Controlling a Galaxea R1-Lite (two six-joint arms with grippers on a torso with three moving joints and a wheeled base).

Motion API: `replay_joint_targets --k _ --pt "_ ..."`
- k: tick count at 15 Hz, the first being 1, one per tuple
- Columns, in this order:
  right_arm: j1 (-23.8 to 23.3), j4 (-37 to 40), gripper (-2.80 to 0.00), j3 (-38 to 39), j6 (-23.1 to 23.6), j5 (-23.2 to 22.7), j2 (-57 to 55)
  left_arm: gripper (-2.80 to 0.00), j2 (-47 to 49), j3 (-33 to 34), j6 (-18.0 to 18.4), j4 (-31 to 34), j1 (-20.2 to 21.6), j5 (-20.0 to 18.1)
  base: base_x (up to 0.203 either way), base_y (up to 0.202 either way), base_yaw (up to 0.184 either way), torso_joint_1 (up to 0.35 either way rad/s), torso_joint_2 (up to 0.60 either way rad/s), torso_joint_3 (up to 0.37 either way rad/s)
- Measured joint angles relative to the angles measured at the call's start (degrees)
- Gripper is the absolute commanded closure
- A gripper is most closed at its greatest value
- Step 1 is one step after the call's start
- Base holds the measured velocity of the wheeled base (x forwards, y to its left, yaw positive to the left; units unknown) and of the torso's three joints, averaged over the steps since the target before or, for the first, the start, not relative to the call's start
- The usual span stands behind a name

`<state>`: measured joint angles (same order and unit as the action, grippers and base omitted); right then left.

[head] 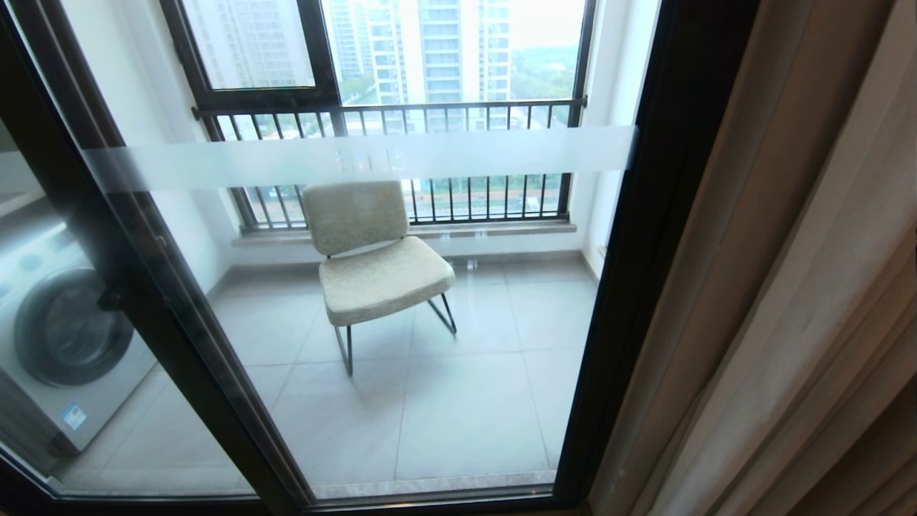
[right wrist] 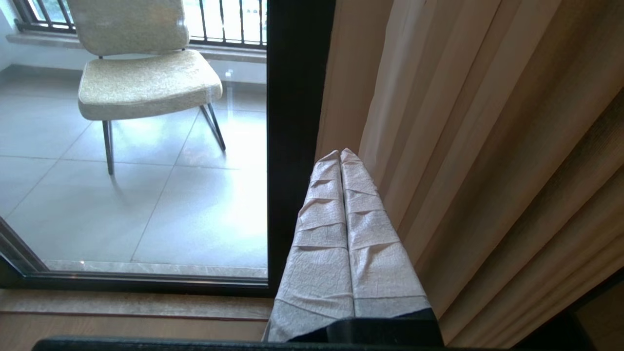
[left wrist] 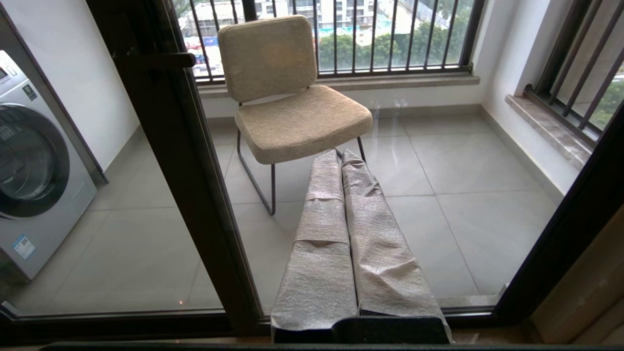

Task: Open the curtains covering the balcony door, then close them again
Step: Pull the inner curtains open on both sides

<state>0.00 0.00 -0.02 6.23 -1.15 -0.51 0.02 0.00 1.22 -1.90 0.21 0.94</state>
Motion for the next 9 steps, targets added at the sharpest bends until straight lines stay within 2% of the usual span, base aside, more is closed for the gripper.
replay_joint_targets --k 2,9 --pt "0.0 0.1 0.0 0.0 -2.0 0.1 0.4 0.0 0.0 0.0 0.0 0.0 0.1 0.0 0.0 0.0 0.0 0.0 0.0 0.0" --pt "0.1 0.1 0.0 0.0 -2.7 0.0 0.5 0.0 0.0 0.0 0.0 0.0 0.0 0.0 0.0 0.0 0.0 0.0 0.0 0.0"
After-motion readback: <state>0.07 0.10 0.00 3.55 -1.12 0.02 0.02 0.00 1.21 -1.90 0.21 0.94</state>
